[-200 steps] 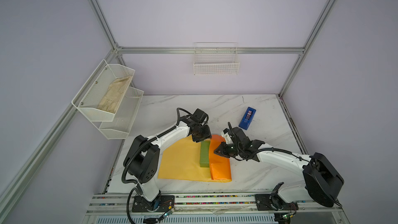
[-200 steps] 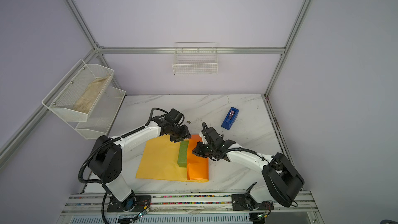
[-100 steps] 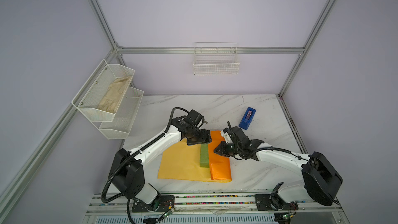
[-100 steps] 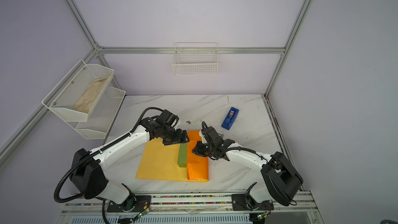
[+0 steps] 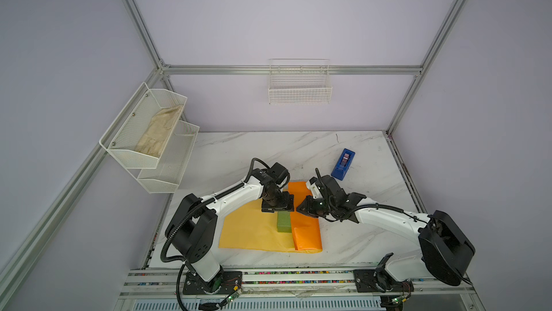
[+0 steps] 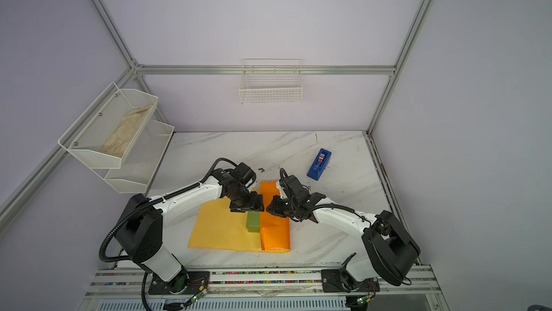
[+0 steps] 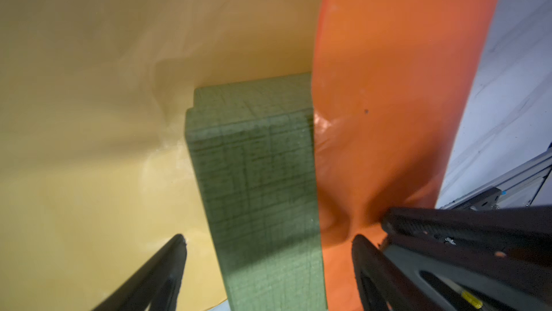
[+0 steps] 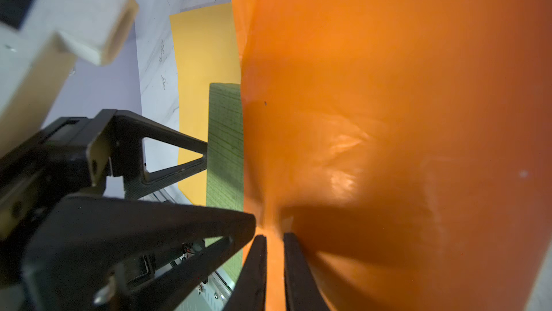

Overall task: Wrap a gift box in wrapping paper
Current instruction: First fold the wrapping paper around the gift box.

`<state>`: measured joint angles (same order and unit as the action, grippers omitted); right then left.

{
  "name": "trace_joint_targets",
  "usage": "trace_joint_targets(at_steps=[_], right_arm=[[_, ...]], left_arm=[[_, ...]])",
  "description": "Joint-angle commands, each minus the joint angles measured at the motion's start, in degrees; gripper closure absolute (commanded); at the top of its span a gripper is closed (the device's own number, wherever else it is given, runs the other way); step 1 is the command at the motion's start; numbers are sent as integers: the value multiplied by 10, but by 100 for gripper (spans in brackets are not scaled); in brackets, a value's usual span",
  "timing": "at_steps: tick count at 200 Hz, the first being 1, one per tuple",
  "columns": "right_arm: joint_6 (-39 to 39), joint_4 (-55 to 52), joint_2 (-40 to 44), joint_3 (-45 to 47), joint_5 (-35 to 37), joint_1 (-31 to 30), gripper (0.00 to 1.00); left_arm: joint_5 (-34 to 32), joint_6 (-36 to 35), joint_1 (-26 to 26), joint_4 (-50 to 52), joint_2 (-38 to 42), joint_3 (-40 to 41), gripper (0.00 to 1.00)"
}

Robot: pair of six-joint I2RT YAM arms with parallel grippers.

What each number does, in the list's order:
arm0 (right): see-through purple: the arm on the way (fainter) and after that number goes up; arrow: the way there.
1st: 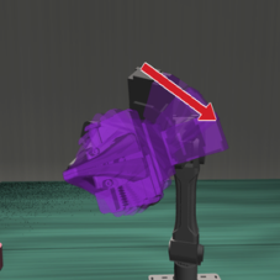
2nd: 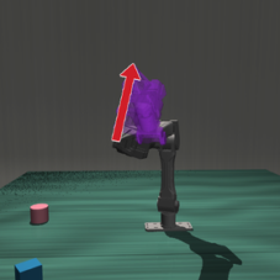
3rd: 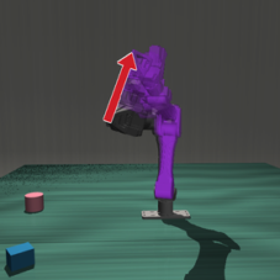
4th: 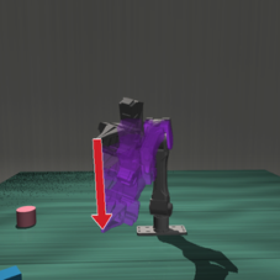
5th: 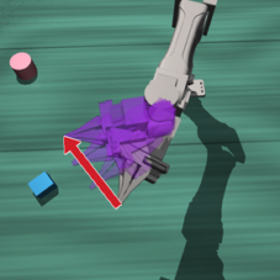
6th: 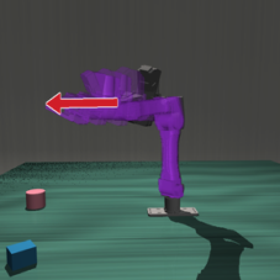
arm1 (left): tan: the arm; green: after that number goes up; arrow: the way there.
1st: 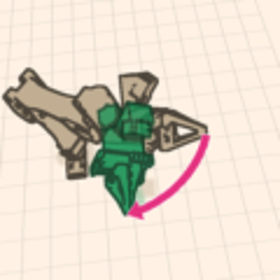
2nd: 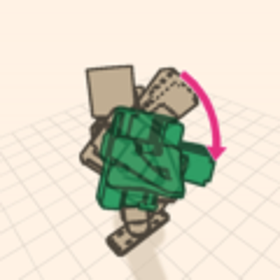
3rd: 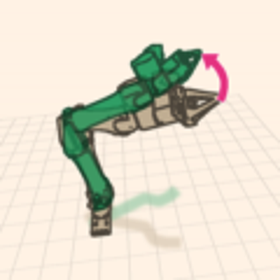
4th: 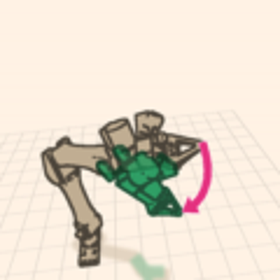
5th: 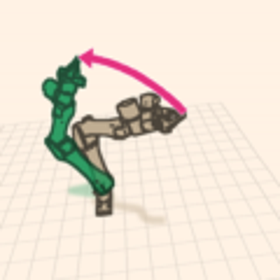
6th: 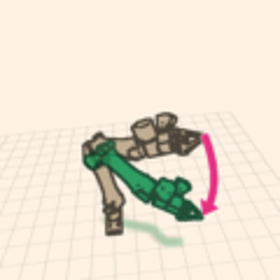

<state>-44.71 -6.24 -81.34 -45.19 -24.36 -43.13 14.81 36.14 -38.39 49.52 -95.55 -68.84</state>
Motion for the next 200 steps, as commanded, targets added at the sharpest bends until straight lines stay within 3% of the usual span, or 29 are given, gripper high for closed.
trace_joint_targets(at_steps=[1, 22, 36, 66, 78, 93, 113, 143, 200], right_arm=[[-7, -13, 5, -13, 6, -2, 84], [8, -41, 12, -32, 13, -3, 83], [4, -75, 37, -53, 55, 5, 77], [14, -94, 91, -14, 52, 95, 64], [26, -81, 107, 15, 23, 127, 49], [36, -63, 112, 38, -8, 138, 21], [45, -27, 95, 58, -58, 139, 3], [8, 70, 63, 104, -126, 140, 3], [-28, 162, 29, 146, -171, 140, 3]], left_arm=[[4, -15, -3, 0, -1, 22, 16], [-5, -11, -3, 0, -5, 27, 20], [-8, -9, -3, 0, -6, 30, 21], [-4, -5, -2, -3, -7, 32, 22], [-1, -4, -3, -5, -5, 33, 22], [9, 1, -3, -16, -1, 39, 22], [24, 8, -1, -35, 4, 46, 23], [47, 16, 2, -58, 10, 55, 26], [87, 38, 13, -116, 30, 94, 32]])
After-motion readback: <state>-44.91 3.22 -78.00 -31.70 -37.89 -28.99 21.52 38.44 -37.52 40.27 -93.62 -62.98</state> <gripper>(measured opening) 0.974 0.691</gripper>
